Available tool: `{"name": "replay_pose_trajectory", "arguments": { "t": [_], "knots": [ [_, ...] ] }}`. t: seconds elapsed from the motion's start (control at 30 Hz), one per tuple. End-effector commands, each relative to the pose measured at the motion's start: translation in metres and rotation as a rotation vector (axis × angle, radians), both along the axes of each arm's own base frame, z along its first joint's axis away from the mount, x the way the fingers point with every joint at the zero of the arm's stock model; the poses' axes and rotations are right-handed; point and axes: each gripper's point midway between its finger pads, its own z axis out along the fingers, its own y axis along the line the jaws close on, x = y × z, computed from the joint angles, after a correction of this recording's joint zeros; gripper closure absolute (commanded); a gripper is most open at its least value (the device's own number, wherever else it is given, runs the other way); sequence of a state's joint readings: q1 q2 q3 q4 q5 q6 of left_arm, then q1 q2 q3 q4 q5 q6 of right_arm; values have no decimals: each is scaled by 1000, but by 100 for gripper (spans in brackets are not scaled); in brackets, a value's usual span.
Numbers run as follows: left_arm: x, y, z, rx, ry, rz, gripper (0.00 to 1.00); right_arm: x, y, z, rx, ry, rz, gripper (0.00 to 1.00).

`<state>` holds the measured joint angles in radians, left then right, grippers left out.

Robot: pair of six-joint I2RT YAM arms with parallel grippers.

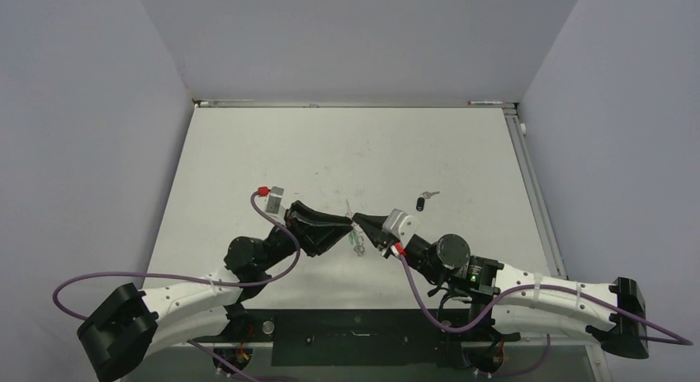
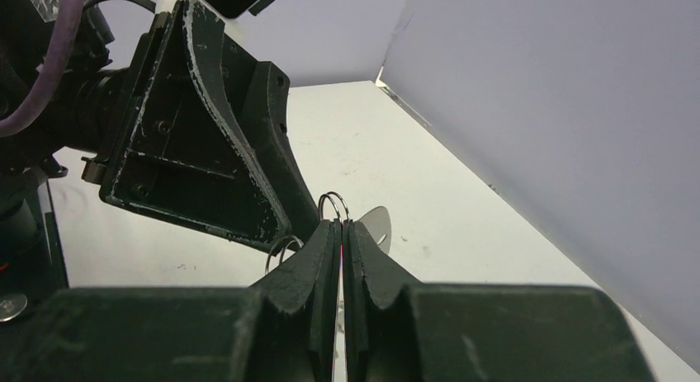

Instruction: Put the keys on the keyring

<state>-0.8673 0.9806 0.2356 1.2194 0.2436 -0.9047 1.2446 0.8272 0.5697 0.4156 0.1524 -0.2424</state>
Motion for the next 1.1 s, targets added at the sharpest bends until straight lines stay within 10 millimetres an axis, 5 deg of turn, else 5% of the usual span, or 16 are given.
{"name": "replay_pose_trajectory", "arguments": {
  "t": [0.0,0.13,0.4,0.87,1.07],
  "knots": [
    [-6,6,12,-10,-69,15,68,-9,4,23,16,-42,52,95],
    [-5,7,10,8,-78,32,66,-11,5,22,11,-54,61,95],
    [5,15,-7,130,-105,134,47,-16,3,27,-4,-80,77,95],
    [10,31,-17,333,-248,247,45,-19,-2,27,-43,-102,82,95],
    [6,31,-1,448,-399,246,40,-21,-3,24,-91,-104,92,95]
  ]
}}
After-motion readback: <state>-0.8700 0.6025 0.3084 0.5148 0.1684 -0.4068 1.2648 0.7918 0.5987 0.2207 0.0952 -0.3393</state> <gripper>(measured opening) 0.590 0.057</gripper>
